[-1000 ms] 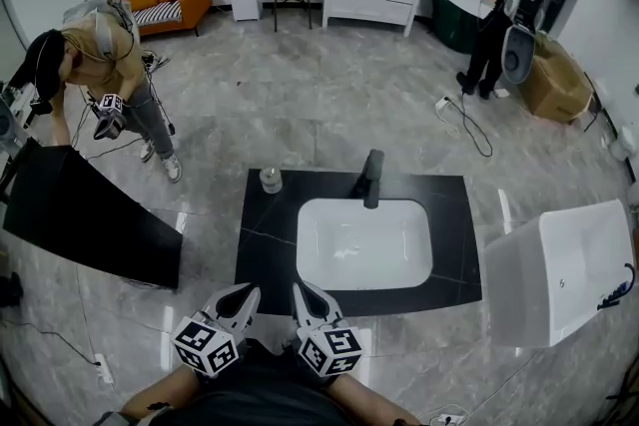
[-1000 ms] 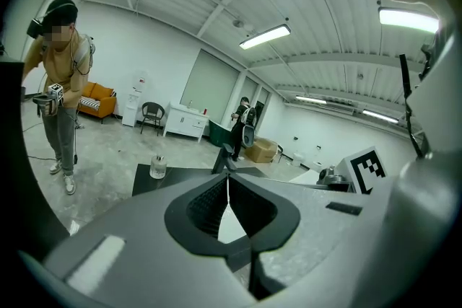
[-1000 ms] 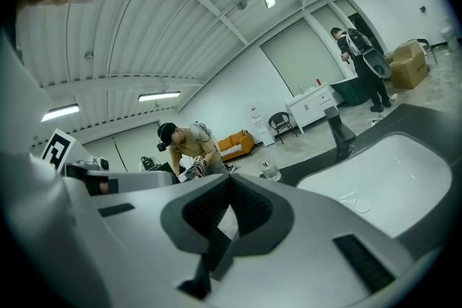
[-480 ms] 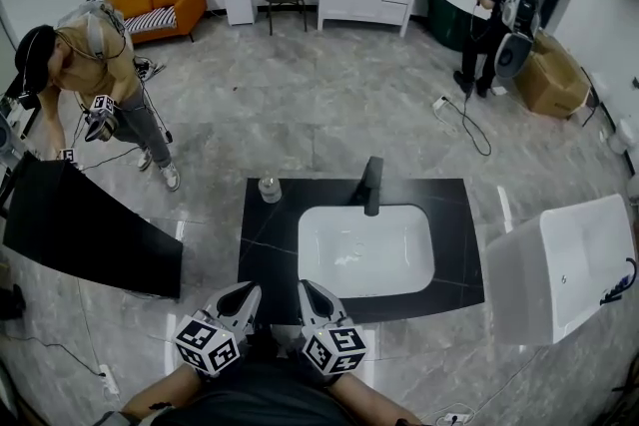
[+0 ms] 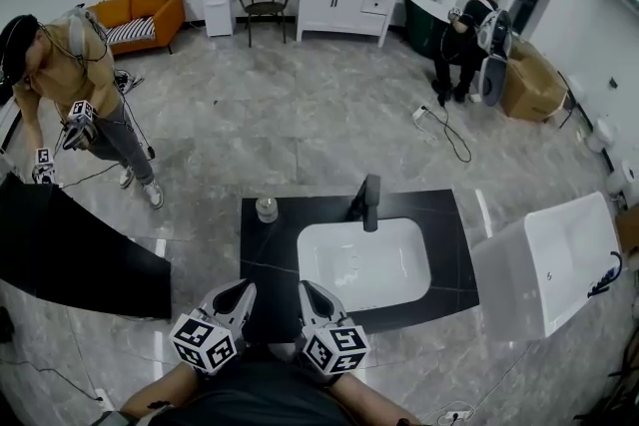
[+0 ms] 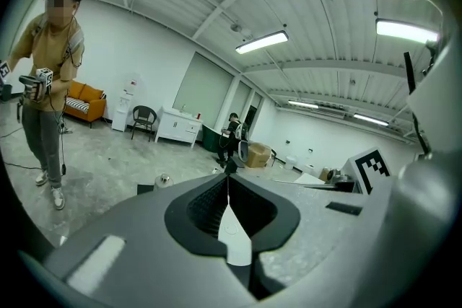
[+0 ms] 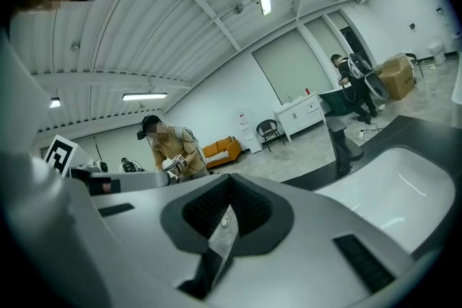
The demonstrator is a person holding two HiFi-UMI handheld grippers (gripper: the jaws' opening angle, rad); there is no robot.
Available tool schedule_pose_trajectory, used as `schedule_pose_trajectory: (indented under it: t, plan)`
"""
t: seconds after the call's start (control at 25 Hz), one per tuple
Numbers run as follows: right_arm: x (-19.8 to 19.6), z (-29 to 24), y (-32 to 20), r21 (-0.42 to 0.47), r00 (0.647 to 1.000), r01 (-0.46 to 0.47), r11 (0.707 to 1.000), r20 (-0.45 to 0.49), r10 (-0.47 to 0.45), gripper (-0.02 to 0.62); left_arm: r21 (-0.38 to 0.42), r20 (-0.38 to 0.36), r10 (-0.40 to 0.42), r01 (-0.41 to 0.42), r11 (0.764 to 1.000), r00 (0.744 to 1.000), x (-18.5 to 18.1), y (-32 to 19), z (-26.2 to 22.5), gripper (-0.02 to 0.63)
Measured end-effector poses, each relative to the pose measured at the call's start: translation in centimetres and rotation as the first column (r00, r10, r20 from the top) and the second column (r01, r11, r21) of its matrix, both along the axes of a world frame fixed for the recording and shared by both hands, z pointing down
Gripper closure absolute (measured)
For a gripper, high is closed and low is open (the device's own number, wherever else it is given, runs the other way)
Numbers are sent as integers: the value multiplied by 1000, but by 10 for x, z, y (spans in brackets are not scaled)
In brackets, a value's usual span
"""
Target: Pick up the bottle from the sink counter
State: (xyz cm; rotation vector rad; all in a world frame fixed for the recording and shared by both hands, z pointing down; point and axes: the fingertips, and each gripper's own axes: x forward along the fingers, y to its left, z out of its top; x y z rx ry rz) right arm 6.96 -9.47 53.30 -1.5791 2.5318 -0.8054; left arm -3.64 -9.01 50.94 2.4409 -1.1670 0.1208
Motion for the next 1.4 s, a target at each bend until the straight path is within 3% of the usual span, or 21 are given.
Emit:
schedule_pose_trajectory:
  t: [0.36,0.68,1.0,1.16,1.4]
  plan:
    - [-15,9,-18,-28,993,-96,995,-66,94,588,19,-15,72,-71,997,997,-31,-39,19,604]
    - [0,29,-31,-71,988,-141,987,-71,136,588,94,90,46,-55,994,995,-43,-85,55,604]
    - [26,47,-59,-97,986,-155,983,-69,149,588,165,175,45,-74,983,984,-25,-146,81,601]
    - [35,56,-70,-114,985,-165,980,-74,158,588,174,212,51,-89,981,976,-15,-173,99,554]
    - [45,71,-82,-147,981,-186,971,-75,176,588,118,283,66,-103,988,957,-9,-213,144,399]
